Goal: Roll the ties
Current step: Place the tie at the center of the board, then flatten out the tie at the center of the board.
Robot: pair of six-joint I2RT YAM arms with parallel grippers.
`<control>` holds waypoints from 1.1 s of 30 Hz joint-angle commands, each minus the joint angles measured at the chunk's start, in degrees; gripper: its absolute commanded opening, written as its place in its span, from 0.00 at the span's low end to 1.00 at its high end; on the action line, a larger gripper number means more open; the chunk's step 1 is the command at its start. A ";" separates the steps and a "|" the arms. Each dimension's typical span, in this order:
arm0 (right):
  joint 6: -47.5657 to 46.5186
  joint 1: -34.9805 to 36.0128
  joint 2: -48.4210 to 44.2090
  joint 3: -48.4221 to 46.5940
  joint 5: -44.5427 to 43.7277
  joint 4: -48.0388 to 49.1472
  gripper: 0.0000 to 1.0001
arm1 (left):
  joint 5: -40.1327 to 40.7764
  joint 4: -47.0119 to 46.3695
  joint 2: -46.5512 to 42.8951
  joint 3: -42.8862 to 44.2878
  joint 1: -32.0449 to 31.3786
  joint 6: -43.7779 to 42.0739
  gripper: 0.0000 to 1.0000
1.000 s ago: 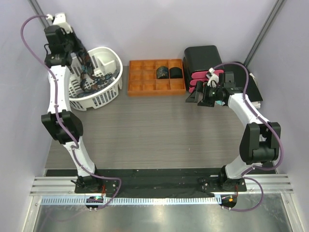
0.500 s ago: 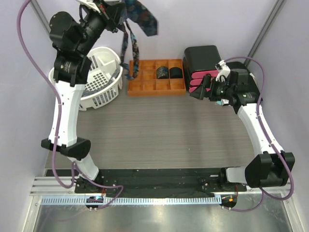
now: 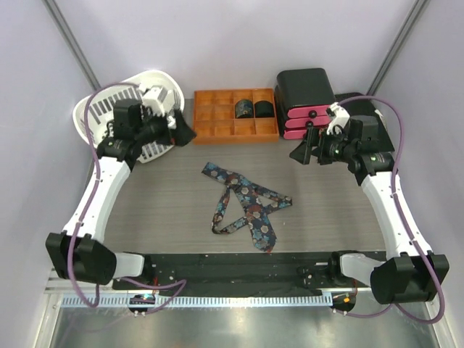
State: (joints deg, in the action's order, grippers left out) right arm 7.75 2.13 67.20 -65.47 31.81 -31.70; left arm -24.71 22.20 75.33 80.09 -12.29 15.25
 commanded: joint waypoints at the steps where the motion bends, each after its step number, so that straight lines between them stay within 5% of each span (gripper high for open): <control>1: -7.39 -0.11 -3.56 2.98 4.28 -4.68 1.00 | -11.21 13.18 -4.92 -8.45 9.21 -19.06 1.00; 6: -12.75 1.02 -0.68 5.97 10.98 -4.51 0.98 | -14.75 18.23 -8.79 -14.78 9.13 -31.59 0.99; 16: -13.20 21.31 18.92 -0.62 3.78 0.23 0.68 | -13.36 14.19 -11.17 -22.43 9.22 -24.83 0.96; 33: -18.99 30.04 39.49 -11.17 -5.00 4.11 0.66 | -11.41 14.63 -13.54 -24.02 9.22 -24.47 0.96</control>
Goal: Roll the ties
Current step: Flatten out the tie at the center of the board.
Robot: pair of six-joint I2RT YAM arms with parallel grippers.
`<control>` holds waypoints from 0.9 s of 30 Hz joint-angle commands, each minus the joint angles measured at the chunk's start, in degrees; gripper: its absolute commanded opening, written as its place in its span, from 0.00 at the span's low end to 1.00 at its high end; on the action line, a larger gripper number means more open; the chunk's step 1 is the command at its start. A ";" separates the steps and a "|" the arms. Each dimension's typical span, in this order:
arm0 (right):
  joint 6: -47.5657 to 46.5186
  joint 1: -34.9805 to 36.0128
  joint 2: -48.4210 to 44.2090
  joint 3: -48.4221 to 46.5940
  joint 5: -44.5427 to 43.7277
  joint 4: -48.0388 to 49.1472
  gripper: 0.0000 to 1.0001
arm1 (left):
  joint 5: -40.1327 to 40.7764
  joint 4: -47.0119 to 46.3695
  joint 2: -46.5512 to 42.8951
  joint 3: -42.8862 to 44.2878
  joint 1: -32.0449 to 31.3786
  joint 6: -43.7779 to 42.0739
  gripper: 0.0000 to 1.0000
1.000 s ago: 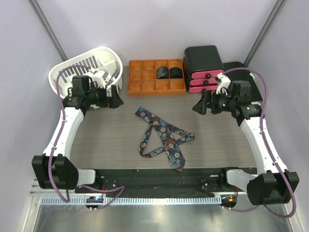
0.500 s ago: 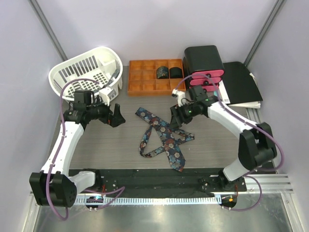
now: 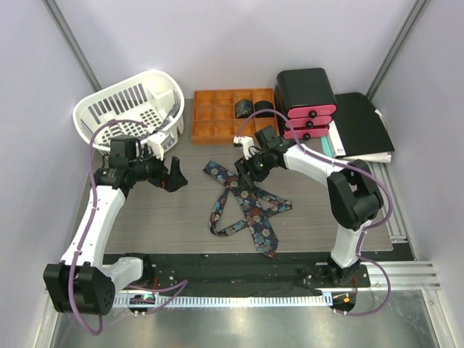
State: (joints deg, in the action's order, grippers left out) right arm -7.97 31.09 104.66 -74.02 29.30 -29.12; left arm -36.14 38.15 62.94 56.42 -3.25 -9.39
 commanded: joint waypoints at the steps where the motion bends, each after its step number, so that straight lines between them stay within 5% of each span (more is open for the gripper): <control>1: -3.37 1.34 2.73 -2.80 -2.67 1.61 0.66 | 0.02 -1.33 -1.15 -0.52 0.17 0.33 0.96; 6: -4.60 1.95 6.52 -3.50 -3.99 1.88 0.64 | 0.46 -0.71 -1.41 -0.88 0.17 0.25 0.96; 11: -4.95 3.62 4.07 -2.89 -3.11 1.44 0.49 | 1.51 -1.23 -2.29 -1.75 0.17 0.33 0.96; 15: -7.06 5.12 3.09 -2.27 -3.28 0.65 0.30 | 1.86 -3.17 -2.47 -3.07 0.26 1.91 0.96; 18: -8.73 5.12 3.71 -4.37 -3.46 -1.98 0.01 | 2.56 -3.79 -2.29 -3.07 0.26 3.40 0.96; 27: -20.38 5.30 -9.90 -22.99 -1.08 -20.51 0.01 | 1.78 -10.45 -4.49 -5.53 2.81 8.60 0.96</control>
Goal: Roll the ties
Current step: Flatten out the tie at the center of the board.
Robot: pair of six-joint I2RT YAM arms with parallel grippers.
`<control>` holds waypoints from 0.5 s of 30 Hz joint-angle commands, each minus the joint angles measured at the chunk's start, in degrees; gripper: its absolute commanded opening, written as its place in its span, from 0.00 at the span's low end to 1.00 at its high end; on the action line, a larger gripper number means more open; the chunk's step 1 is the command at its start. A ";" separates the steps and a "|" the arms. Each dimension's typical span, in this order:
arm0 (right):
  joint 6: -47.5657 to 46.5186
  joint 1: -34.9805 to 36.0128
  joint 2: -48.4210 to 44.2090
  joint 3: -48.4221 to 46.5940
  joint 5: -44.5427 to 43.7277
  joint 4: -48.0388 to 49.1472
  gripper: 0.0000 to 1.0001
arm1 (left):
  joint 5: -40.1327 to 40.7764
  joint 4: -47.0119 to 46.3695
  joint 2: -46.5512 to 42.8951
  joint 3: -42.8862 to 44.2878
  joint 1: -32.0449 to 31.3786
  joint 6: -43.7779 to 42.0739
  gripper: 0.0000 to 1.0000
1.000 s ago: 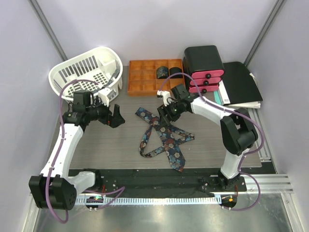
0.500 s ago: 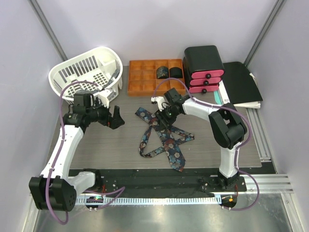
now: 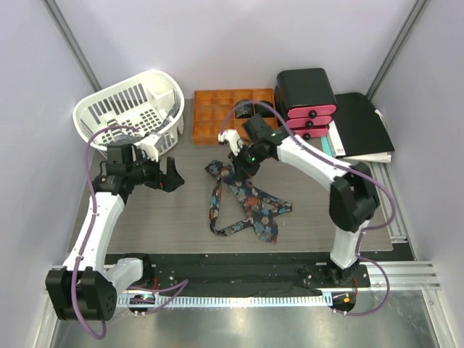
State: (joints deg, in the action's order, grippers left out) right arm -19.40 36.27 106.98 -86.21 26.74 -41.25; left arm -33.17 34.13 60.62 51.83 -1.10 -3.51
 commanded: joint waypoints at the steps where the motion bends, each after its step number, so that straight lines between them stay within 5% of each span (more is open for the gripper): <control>1: -11.34 0.12 -13.45 -12.38 0.08 -13.10 0.01 | -1.98 -7.14 -2.17 -1.03 0.66 2.63 0.96; 11: -27.27 0.12 -35.43 -8.88 -20.49 -14.12 0.01 | -8.84 -12.94 3.44 0.02 -1.26 -4.04 0.98; 15: -25.52 0.12 -39.65 -8.97 -22.96 -12.10 0.01 | -5.78 -13.65 7.40 -0.07 -11.07 -8.34 0.99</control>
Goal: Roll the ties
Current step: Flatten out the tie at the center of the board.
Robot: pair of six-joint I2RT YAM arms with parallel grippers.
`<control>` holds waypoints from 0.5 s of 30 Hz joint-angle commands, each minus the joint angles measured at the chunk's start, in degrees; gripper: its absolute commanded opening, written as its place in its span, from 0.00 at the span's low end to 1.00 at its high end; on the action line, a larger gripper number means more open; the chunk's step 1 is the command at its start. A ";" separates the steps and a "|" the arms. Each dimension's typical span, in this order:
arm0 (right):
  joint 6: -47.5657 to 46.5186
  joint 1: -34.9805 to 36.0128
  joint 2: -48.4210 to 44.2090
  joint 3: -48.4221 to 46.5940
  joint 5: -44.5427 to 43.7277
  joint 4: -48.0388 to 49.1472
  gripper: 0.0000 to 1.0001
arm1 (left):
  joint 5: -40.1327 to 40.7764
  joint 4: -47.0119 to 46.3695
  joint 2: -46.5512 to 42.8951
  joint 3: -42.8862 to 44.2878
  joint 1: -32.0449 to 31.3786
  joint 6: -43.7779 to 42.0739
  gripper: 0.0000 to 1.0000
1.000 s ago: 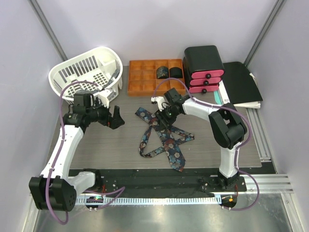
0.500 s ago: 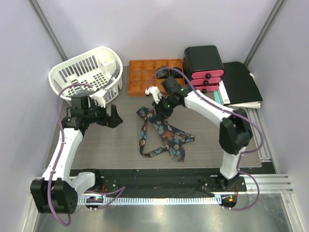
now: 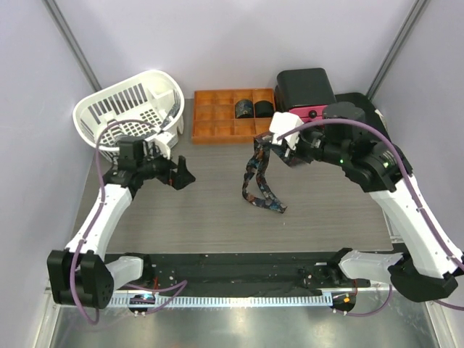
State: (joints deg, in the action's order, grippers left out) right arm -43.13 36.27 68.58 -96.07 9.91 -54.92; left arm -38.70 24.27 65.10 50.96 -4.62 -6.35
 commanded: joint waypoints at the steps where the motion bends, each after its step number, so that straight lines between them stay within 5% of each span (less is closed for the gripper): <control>1: -1.26 0.12 -2.47 1.67 -6.39 2.17 0.01 | 0.63 -4.32 4.06 0.81 -9.59 -6.04 0.99; 5: 1.03 0.12 -4.33 3.52 -8.84 3.32 0.01 | 4.94 -10.54 10.56 1.95 -17.68 -4.30 0.96; 9: 1.57 0.12 -6.87 4.05 -12.90 6.04 0.01 | 4.25 -17.83 18.11 2.13 -19.02 3.44 0.91; 15: -1.60 0.12 -10.13 2.73 -4.05 4.65 0.01 | -1.72 -21.56 25.15 11.33 -18.84 1.44 0.88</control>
State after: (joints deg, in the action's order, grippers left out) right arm -42.78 36.27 61.93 -91.29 0.80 -52.73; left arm -35.51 10.22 87.72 53.08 -23.59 -3.44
